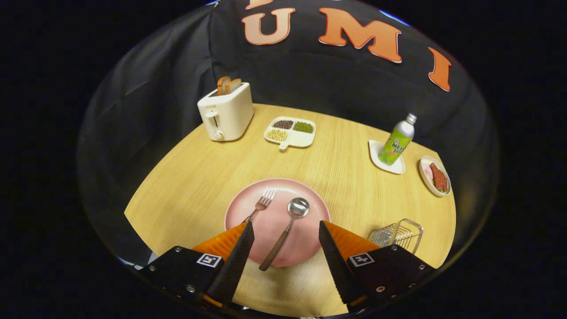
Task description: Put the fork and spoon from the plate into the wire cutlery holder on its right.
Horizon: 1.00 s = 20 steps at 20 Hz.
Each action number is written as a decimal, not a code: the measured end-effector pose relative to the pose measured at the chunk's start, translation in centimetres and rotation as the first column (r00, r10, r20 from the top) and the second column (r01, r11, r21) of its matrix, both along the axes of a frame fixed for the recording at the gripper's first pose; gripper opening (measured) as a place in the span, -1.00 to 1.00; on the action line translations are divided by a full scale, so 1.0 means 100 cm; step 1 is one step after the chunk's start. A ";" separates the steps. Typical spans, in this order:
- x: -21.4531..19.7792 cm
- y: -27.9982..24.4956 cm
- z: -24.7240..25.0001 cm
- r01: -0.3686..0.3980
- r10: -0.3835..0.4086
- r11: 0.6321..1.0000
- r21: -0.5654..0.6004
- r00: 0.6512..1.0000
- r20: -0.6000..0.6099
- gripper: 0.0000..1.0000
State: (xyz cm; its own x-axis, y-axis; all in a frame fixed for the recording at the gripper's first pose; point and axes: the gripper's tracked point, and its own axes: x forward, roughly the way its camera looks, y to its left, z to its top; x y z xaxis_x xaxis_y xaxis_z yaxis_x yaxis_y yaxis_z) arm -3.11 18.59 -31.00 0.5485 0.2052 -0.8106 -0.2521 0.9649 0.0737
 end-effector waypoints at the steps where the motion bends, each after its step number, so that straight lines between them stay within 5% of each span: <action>1: -0.003 0.001 -0.010 0.006 -0.007 1.000 -0.002 0.999 -0.046 0.75; 11: -0.010 0.004 -0.070 0.021 -0.042 0.997 -0.069 0.944 -0.326 0.38; 20: -0.010 0.014 -0.098 0.043 -0.079 0.995 -0.085 0.877 -0.474 -0.16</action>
